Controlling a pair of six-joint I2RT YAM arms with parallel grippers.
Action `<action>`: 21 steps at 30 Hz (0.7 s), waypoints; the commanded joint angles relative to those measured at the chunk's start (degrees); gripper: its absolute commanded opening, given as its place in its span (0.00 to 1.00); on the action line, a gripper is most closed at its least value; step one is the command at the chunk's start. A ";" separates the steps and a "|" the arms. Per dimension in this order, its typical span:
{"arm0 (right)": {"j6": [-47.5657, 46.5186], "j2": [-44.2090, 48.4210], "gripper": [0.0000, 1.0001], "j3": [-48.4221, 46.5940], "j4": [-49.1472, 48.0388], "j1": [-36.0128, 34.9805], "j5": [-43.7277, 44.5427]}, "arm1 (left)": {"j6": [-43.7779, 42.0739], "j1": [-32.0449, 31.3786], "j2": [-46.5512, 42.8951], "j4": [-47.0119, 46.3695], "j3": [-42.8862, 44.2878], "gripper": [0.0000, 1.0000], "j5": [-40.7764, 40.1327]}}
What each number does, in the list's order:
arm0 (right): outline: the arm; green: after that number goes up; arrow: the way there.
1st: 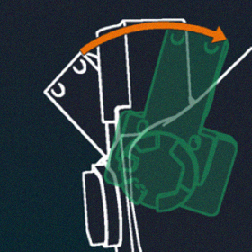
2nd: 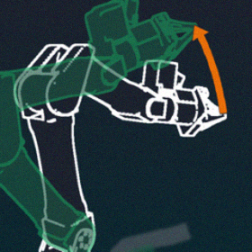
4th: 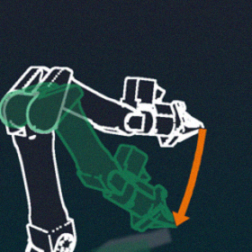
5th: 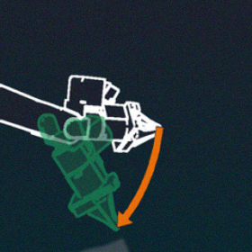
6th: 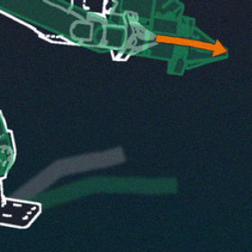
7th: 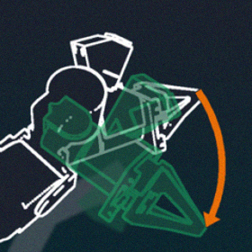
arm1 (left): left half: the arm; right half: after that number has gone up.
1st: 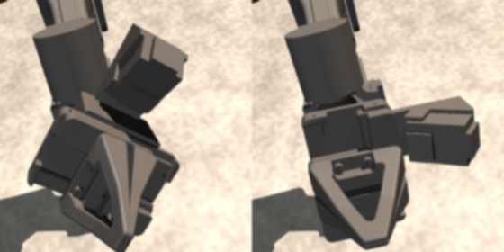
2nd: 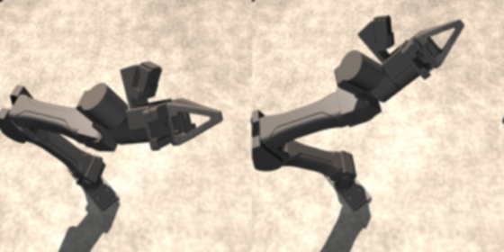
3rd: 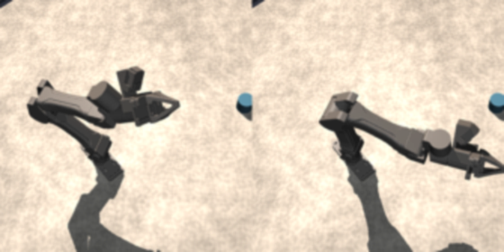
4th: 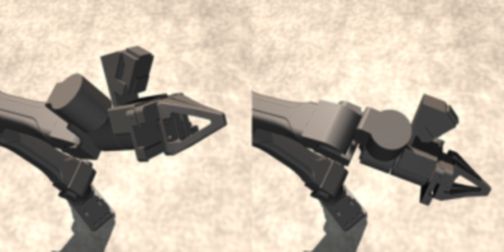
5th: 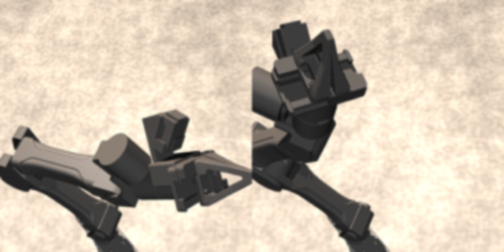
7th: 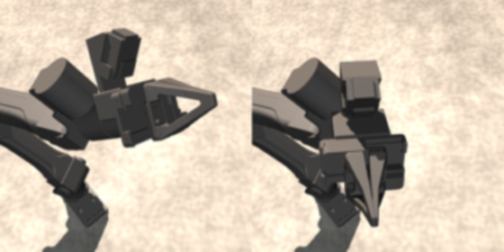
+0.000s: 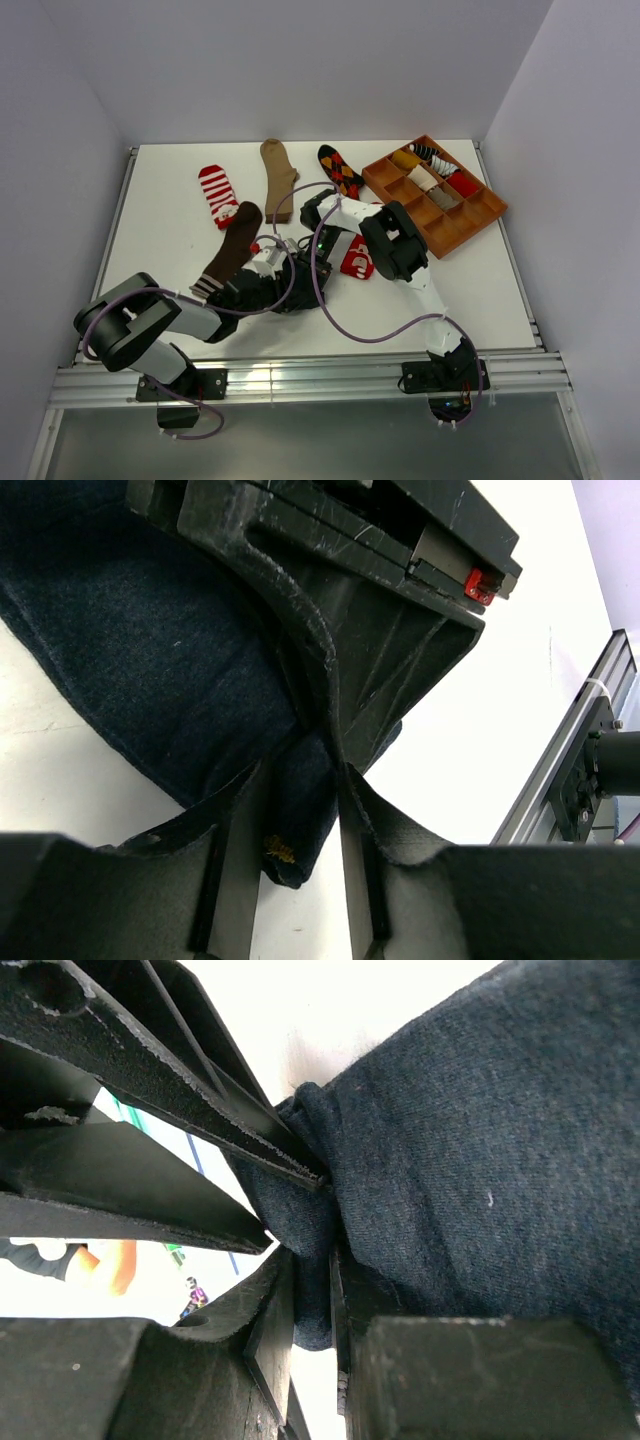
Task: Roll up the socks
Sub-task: Roll the sock at the center of the board.
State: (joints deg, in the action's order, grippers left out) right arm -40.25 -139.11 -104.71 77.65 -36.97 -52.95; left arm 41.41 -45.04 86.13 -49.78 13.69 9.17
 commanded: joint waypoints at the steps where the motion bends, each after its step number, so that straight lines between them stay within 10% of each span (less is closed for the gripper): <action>1: -0.36 -1.16 0.22 -1.47 -3.73 0.50 3.11 | 0.78 -0.32 0.53 -0.24 -1.04 0.38 1.91; 7: 0.43 -1.08 0.22 -1.29 -4.52 0.67 3.38 | 1.22 -0.32 2.02 2.05 0.46 0.31 1.47; 14: 2.28 1.37 0.36 -0.07 -7.50 0.85 4.08 | 2.18 -0.32 2.91 5.74 2.30 0.00 0.85; 21: 7.37 8.76 0.48 6.79 -15.77 2.51 4.53 | 3.59 -0.05 4.66 9.52 3.36 0.00 0.93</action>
State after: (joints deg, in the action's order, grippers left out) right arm -34.15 -134.37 -99.53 71.64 -36.05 -51.94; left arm 44.71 -45.04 88.79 -47.09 16.69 9.23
